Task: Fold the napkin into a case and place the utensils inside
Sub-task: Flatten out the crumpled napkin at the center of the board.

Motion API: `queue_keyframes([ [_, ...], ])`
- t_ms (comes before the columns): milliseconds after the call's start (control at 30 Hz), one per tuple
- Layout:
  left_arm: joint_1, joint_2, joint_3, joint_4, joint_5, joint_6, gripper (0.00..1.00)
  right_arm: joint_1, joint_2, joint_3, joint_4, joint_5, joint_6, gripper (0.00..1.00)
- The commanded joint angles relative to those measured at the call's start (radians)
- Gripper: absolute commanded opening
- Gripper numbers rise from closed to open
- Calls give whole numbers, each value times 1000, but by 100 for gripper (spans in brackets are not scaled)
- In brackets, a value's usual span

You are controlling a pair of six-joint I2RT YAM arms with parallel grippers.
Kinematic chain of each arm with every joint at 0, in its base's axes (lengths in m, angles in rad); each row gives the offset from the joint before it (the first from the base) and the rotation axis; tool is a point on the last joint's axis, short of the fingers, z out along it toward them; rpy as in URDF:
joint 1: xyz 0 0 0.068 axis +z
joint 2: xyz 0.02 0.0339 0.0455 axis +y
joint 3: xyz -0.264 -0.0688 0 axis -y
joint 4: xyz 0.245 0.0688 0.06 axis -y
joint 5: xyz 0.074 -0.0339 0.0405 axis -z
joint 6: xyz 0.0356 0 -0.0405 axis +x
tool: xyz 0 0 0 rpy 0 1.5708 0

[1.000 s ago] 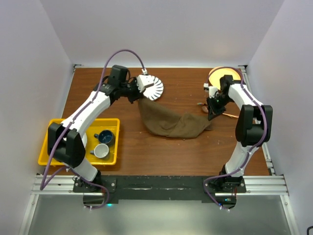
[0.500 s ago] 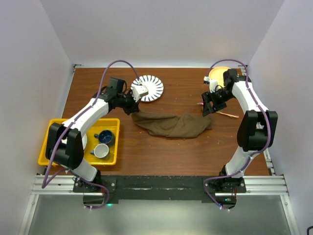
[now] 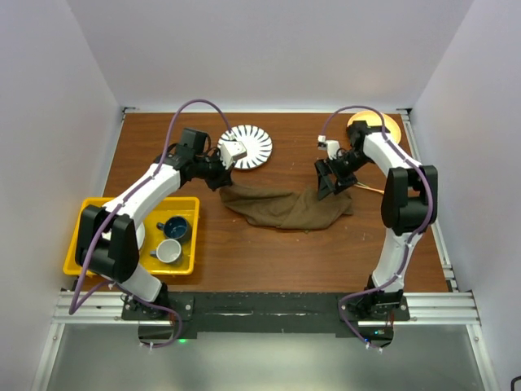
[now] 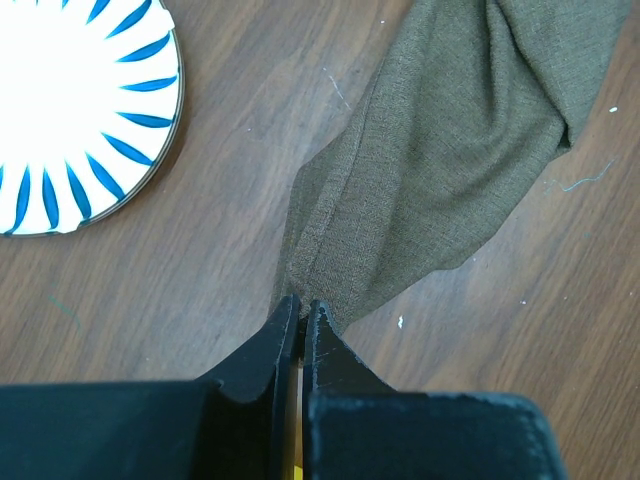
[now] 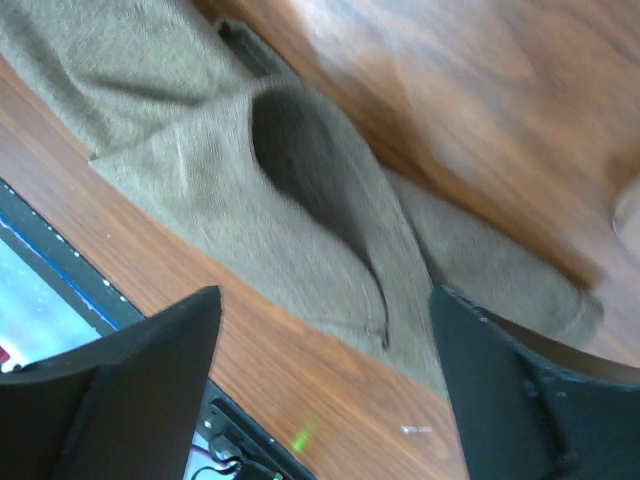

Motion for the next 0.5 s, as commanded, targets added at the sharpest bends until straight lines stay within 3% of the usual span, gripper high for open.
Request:
queue_keyframes([
  [0, -2, -34, 3, 28, 41, -15, 0, 24, 9, 103, 32, 10, 26, 98],
  [300, -2, -40, -3, 28, 44, -4, 0, 85, 132, 235, 34, 70, 22, 98],
  [467, -1, -46, 0, 25, 42, -15, 0, 100, 195, 260, -81, -28, -52, 98],
])
